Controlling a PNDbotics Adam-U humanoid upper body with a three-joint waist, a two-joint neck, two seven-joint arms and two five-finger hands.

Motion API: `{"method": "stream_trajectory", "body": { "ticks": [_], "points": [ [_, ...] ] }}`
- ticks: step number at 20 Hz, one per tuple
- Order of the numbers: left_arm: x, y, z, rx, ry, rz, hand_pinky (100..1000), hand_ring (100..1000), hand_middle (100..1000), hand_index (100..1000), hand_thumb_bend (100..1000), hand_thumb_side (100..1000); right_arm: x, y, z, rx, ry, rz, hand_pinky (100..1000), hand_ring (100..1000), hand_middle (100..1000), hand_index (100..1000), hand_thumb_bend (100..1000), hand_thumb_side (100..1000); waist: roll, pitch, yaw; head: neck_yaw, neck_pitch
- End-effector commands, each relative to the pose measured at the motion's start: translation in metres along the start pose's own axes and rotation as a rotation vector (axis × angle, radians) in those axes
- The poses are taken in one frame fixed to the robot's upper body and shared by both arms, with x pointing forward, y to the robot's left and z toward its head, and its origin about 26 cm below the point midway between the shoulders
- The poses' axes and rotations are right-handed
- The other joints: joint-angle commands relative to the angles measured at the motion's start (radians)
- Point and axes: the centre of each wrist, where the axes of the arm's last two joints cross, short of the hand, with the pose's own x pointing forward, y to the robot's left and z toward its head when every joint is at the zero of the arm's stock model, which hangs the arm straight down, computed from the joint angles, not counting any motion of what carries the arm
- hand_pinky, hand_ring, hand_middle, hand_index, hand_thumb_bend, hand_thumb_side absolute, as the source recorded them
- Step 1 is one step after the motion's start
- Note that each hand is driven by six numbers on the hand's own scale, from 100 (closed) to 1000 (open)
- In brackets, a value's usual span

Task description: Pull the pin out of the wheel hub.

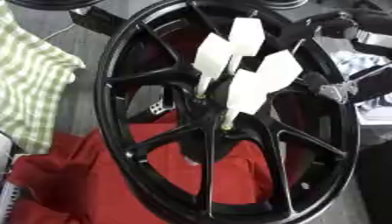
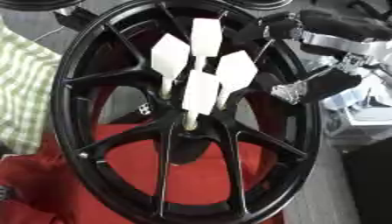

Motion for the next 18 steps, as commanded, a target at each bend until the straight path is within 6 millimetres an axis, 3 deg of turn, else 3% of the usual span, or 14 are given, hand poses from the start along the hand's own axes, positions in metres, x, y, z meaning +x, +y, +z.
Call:
{"method": "stream_trajectory", "body": {
  "ticks": [1,18],
  "points": [
    [0.0074,0.0011,-0.0023,-0.008,-0.024,-0.011,562,682,602,740,100,764,0.0020,-0.0076,-0.0001,0.005,0.005,0.036,941,942,844,932,100,211,0.003,-0.013,0.002,-0.003,-0.011],
    [0.0072,0.0011,-0.0021,-0.003,-0.017,-0.016,563,680,601,739,100,770,0.0008,0.0018,-0.0002,0.035,0.003,0.030,942,955,827,929,100,269,-0.011,-0.005,0.004,-0.001,-0.018]
  ]
}}
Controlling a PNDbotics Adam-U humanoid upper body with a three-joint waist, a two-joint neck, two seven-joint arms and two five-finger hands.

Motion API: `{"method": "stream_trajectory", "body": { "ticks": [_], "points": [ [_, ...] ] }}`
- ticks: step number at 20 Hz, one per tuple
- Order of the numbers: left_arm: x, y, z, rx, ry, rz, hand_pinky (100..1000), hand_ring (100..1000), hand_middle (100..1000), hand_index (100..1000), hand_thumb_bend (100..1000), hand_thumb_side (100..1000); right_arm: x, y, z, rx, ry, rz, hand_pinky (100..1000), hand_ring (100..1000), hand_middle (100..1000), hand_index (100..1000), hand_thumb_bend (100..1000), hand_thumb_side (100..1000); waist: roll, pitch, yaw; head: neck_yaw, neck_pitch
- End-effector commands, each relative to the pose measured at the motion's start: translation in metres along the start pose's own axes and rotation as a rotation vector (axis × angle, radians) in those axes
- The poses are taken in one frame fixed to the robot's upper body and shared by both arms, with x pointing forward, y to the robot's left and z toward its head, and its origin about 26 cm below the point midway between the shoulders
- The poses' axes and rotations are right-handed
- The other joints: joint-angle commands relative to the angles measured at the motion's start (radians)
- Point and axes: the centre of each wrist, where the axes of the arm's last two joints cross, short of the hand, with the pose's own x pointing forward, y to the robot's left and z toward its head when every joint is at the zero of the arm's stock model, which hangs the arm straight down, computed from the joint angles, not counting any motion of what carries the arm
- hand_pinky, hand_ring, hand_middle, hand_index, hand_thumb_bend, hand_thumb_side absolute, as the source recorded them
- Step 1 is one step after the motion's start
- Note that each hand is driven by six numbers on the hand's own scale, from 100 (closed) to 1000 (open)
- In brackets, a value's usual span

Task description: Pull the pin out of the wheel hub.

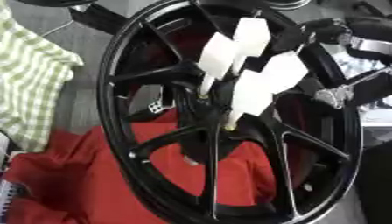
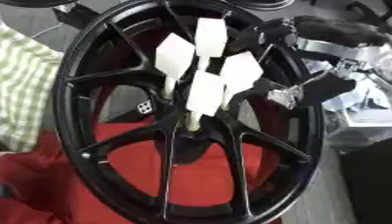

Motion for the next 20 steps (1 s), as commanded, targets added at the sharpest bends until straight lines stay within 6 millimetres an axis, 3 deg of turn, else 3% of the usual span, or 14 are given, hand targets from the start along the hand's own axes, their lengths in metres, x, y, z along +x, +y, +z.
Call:
{"method": "stream_trajectory", "body": {
  "ticks": [1,15,20],
  "points": [
    [0.007,0.001,-0.002,-0.004,-0.022,-0.014,563,681,601,739,100,770,0.000,-0.002,0.003,0.014,0.000,0.027,942,955,823,928,100,275,0.004,-0.014,-0.001,-0.002,-0.016],
    [0.008,0.001,-0.003,-0.001,-0.024,-0.020,565,681,601,739,100,772,-0.001,0.008,0.004,0.013,0.004,0.026,941,953,779,908,100,329,-0.002,-0.005,0.007,-0.008,-0.016],
    [0.008,0.000,-0.003,-0.001,-0.024,-0.025,566,681,601,739,100,773,-0.001,0.009,0.003,0.002,0.007,0.017,936,946,760,883,100,294,-0.005,-0.002,0.010,-0.008,-0.018]
  ]
}}
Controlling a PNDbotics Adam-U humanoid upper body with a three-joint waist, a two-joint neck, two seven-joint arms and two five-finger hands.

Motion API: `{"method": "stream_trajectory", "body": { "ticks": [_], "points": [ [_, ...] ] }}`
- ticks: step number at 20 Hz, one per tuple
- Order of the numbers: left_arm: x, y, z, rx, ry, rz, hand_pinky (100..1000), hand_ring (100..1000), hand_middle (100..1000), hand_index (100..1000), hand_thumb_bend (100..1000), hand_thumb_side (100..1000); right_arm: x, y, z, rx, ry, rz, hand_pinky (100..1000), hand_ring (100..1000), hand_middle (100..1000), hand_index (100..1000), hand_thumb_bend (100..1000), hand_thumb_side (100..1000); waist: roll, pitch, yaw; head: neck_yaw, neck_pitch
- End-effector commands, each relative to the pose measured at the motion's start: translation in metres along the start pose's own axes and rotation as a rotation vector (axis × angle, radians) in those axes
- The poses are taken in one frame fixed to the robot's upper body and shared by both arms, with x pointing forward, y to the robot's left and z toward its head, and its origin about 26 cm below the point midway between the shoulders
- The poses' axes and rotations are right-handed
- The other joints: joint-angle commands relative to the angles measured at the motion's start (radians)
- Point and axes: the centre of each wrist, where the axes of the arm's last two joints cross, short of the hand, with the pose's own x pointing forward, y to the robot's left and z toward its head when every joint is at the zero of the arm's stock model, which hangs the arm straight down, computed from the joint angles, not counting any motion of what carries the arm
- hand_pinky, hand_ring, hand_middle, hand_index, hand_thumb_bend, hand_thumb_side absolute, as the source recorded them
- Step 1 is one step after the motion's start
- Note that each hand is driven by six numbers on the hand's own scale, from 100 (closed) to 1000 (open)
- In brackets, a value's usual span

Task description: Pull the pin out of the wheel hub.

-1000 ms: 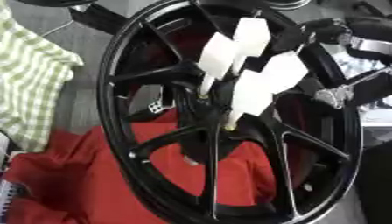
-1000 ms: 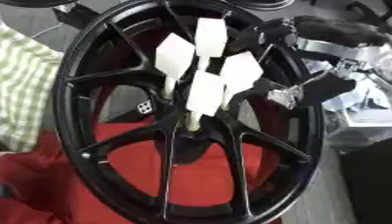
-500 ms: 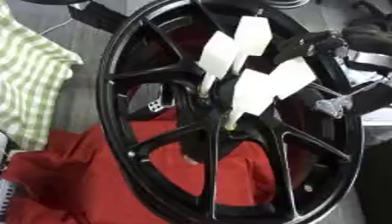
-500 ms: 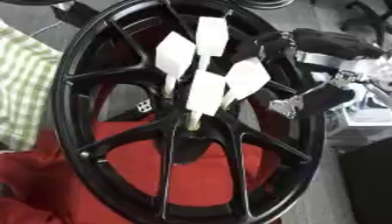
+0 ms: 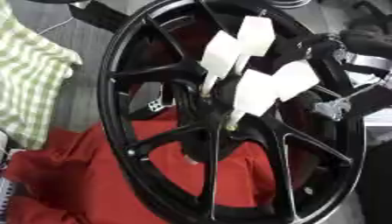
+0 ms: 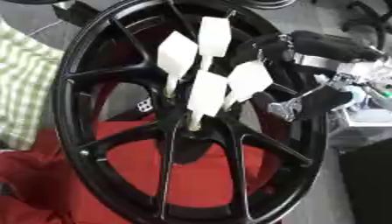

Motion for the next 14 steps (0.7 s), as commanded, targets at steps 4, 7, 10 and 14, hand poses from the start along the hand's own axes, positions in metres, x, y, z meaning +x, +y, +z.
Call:
{"method": "stream_trajectory", "body": {
  "ticks": [4,7,10,14],
  "points": [
    [0.0075,0.0009,-0.0024,-0.003,-0.026,-0.017,567,682,601,739,100,773,0.0013,-0.0043,0.0003,-0.007,0.012,0.002,933,938,768,844,100,285,0.005,-0.014,0.002,-0.004,-0.015],
    [0.0075,0.0007,-0.0024,-0.003,-0.025,-0.017,567,682,601,739,100,772,0.0014,-0.0040,-0.0002,-0.004,0.012,-0.004,930,928,717,801,100,288,0.004,-0.014,0.001,-0.003,-0.013],
    [0.0078,0.0010,-0.0027,-0.003,-0.027,-0.018,567,682,601,739,100,772,0.0014,-0.0031,-0.0003,0.002,0.013,-0.008,927,916,663,759,100,297,0.003,-0.014,0.002,-0.003,-0.014],
    [0.0080,0.0011,-0.0029,-0.004,-0.028,-0.020,568,682,601,739,100,773,0.0014,-0.0031,-0.0005,0.004,0.007,-0.019,913,869,582,685,100,288,-0.002,-0.012,0.006,-0.008,-0.017]
  ]
}}
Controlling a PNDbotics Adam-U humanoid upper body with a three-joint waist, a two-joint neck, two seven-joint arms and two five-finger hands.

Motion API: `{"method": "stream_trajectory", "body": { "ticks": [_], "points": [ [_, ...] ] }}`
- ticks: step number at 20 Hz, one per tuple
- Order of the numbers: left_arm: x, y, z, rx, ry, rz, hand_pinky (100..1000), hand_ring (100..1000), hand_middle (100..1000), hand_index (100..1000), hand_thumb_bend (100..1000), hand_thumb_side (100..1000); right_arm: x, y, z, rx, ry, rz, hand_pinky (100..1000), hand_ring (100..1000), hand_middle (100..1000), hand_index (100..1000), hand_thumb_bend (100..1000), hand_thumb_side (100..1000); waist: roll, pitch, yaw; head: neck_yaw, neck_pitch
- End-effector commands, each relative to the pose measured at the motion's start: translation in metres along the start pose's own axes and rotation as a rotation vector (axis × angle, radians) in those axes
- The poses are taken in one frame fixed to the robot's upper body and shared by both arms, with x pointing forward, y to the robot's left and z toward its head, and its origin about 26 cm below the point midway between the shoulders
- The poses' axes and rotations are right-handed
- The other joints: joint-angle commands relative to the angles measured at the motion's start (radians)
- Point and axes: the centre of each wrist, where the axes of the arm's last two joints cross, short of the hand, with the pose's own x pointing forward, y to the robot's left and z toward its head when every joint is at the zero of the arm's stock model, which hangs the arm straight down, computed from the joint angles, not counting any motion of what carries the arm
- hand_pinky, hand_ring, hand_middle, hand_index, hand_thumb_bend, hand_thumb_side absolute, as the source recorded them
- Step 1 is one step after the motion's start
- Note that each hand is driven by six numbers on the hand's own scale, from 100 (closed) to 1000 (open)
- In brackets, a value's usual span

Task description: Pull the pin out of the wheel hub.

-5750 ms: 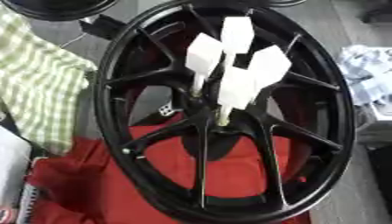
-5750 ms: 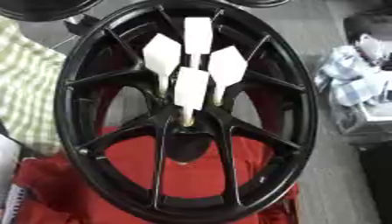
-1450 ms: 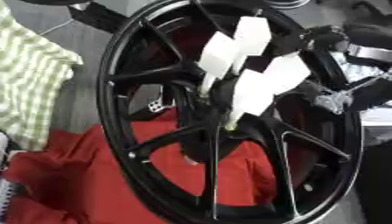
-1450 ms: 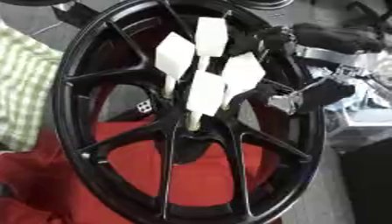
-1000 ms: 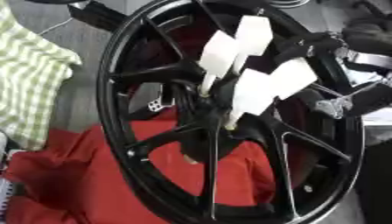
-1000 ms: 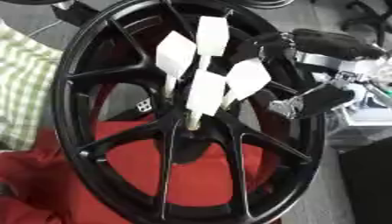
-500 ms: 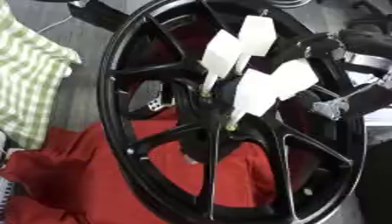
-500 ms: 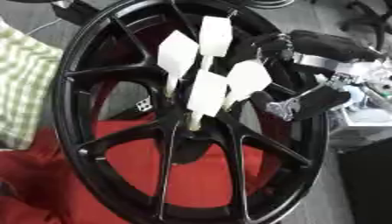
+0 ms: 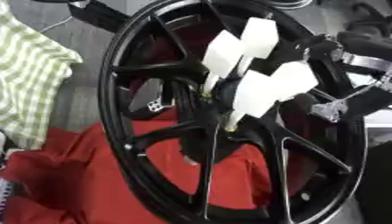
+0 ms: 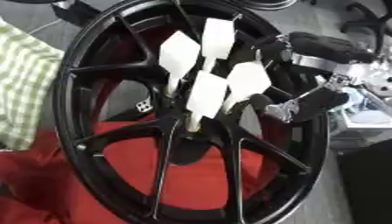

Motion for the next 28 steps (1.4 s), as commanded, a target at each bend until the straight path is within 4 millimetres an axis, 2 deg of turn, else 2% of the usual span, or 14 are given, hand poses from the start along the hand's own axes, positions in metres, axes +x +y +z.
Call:
{"method": "stream_trajectory", "body": {
  "ticks": [1,8,11,17,28],
  "points": [
    [0.0077,0.0011,-0.0026,-0.005,-0.026,-0.016,568,682,601,739,100,773,0.0014,-0.0055,0.0003,0.008,-0.004,0.008,908,852,564,670,100,258,0.004,-0.013,0.002,-0.006,-0.013],
    [0.0079,0.0011,-0.0028,-0.005,-0.024,-0.017,569,682,601,739,100,773,0.0019,-0.0080,-0.0005,-0.003,-0.012,-0.005,894,815,505,613,100,252,-0.003,-0.013,0.007,-0.008,-0.014],
    [0.0078,0.0011,-0.0027,-0.004,-0.023,-0.017,569,682,601,739,100,774,0.0019,-0.0072,-0.0007,-0.008,-0.011,-0.023,887,796,477,582,100,323,-0.006,-0.015,0.011,-0.009,-0.015],
    [0.0076,0.0012,-0.0025,-0.002,-0.018,-0.018,570,683,602,739,100,773,0.0021,-0.0066,-0.0014,-0.011,-0.022,-0.070,877,755,425,530,100,402,-0.011,-0.020,0.014,-0.009,-0.014],
    [0.0072,0.0026,-0.0019,0.005,-0.013,-0.018,572,685,600,739,100,772,0.0016,-0.0127,0.0018,-0.028,-0.005,-0.079,868,714,372,486,100,331,-0.011,-0.032,0.006,-0.010,-0.012]
  ]
}}
